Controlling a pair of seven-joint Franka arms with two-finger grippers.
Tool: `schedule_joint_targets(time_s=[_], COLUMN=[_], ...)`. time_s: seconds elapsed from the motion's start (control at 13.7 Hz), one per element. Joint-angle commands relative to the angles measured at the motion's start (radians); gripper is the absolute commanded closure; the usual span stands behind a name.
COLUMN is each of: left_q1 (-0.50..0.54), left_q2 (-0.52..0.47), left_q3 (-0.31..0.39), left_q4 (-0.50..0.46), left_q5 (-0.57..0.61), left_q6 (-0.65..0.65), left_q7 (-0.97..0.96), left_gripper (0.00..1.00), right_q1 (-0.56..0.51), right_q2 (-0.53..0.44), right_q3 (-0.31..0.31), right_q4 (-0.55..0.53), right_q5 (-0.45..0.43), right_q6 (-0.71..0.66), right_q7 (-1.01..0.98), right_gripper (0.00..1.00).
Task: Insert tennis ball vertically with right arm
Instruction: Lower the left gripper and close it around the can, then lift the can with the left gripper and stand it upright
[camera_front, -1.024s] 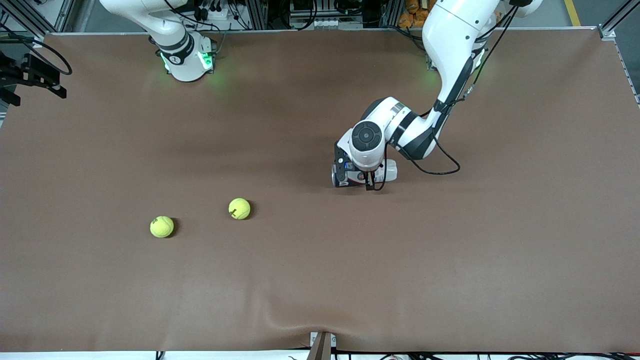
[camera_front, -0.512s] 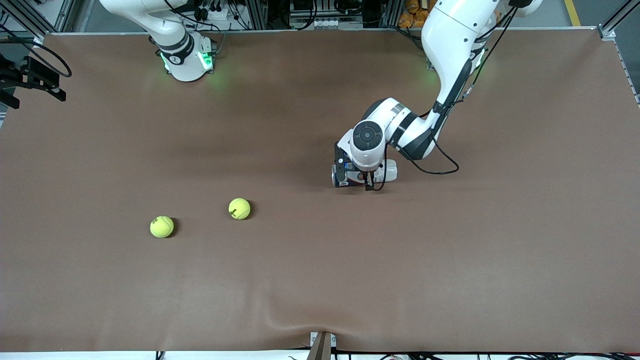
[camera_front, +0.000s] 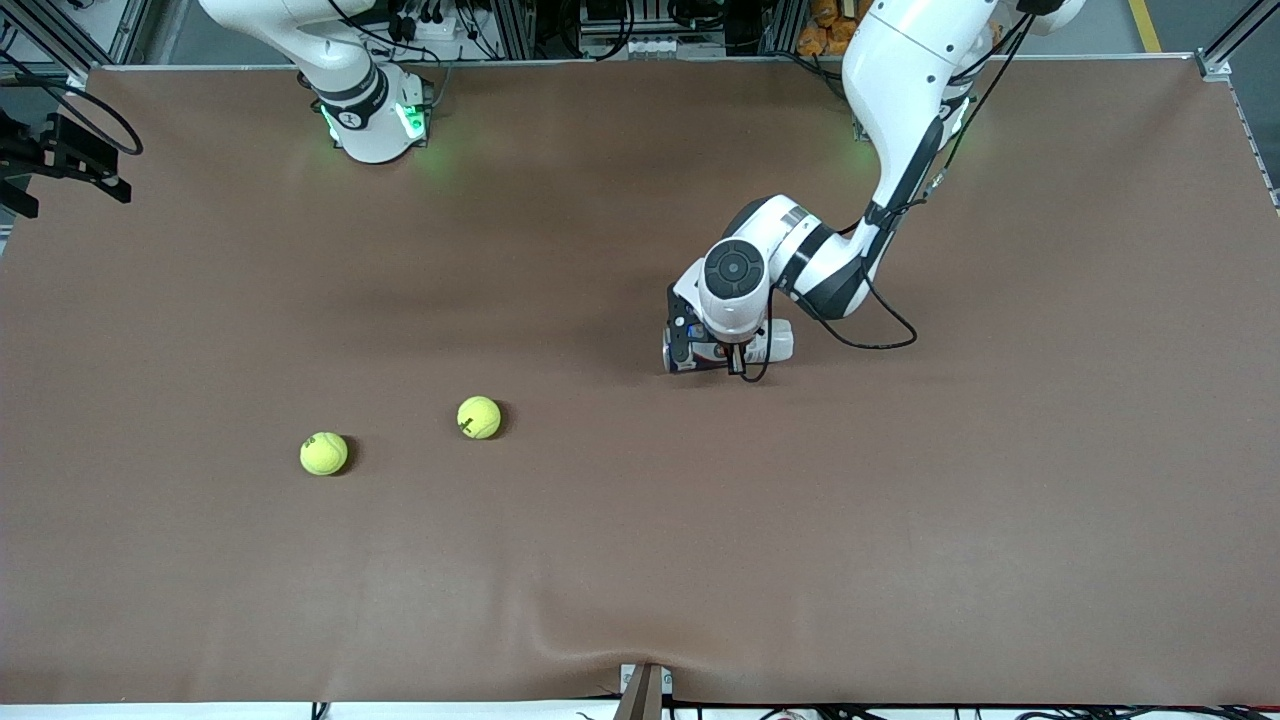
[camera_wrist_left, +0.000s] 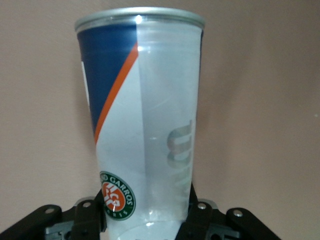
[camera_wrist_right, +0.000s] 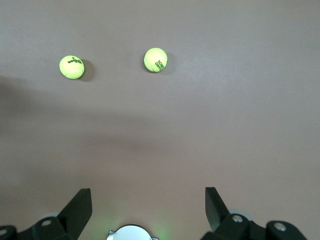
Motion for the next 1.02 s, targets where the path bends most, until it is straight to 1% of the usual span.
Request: schedule_joint_targets(time_s=[0.0, 0.15, 0.29, 0.37, 0.51, 0.59, 0.73, 0.8, 0.95], left_q1=[0.047, 0.062, 0.075, 0.099, 0.125, 0.148, 0.174, 0.176, 0.182], left_q2=[0.0, -0.006, -0.009, -0.01, -0.009, -0.009, -0.009, -0.012, -0.013], left_q3=[0.005, 0.002, -0.002, -0.008, -0.015, -0.016, -0.018, -0.018, -0.016], left_q4=[0.063, 0.094, 0.136, 0.156, 0.202, 0.223, 0.237, 0.237, 0.236], left_q5=[0.02, 0.009, 0.0, -0.041, -0.185, -0.237, -0.325, -0.391, -0.603], left_q6=[0.007, 0.003, 0.001, 0.001, 0.001, 0.001, 0.001, 0.003, 0.021], left_q7=[-0.003, 0.003, 0.035, 0.086, 0.227, 0.28, 0.348, 0.383, 0.497], left_gripper=[0.35, 0.28, 0.29, 0.29, 0.34, 0.35, 0.36, 0.36, 0.36], right_q1=[-0.005, -0.001, -0.004, -0.006, -0.006, -0.006, -0.005, -0.004, -0.003], right_q2=[-0.002, -0.004, -0.004, -0.004, -0.004, -0.002, 0.007, 0.008, 0.01], right_q3=[0.004, 0.005, 0.005, 0.005, 0.004, 0.005, 0.005, 0.005, 0.005], right_q4=[-0.006, -0.006, -0.007, -0.007, -0.007, -0.007, -0.006, -0.006, -0.004], right_q5=[-0.003, -0.003, -0.003, -0.003, -0.003, -0.005, -0.005, -0.005, -0.006], right_q6=[0.0, -0.004, -0.013, -0.016, -0.019, -0.016, -0.007, 0.001, 0.007], right_q7=[0.013, 0.013, 0.011, 0.011, 0.011, 0.011, 0.013, 0.013, 0.014], right_gripper=[0.0, 0.0, 0.0, 0.0, 0.0, 0.0, 0.0, 0.0, 0.0])
